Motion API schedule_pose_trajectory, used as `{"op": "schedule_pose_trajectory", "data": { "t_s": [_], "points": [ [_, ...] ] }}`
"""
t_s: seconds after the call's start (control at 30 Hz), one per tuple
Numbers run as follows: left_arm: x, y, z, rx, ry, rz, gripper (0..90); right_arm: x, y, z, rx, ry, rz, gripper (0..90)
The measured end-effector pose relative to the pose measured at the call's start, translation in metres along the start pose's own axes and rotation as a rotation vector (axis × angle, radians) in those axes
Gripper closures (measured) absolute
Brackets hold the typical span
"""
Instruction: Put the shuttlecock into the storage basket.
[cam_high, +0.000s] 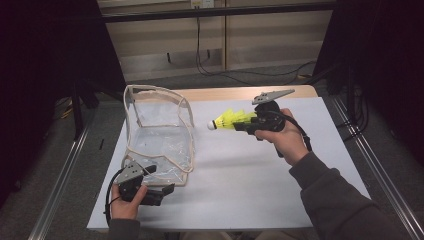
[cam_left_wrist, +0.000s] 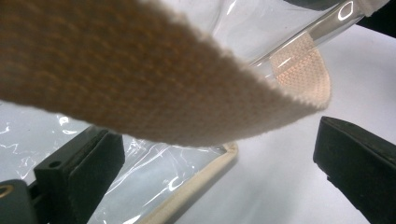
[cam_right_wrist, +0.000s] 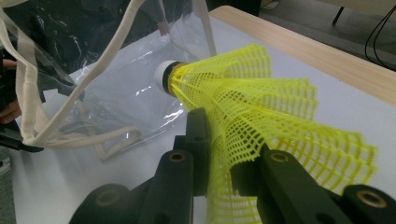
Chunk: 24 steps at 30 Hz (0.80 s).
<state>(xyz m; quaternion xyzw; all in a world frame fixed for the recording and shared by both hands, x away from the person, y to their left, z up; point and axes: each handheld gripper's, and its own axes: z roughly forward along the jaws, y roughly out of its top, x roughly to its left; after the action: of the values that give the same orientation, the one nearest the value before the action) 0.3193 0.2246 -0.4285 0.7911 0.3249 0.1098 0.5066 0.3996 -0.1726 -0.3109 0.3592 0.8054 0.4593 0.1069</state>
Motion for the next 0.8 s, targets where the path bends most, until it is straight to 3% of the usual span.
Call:
{"op": "schedule_pose_trajectory", "data": {
  "t_s": [0.8],
  "points": [
    [0.0,0.0,0.0,-0.001,0.0,-0.003,1.9,0.019,0.043,0.006,-0.009,0.022,-0.036,79.5]
  ]
}}
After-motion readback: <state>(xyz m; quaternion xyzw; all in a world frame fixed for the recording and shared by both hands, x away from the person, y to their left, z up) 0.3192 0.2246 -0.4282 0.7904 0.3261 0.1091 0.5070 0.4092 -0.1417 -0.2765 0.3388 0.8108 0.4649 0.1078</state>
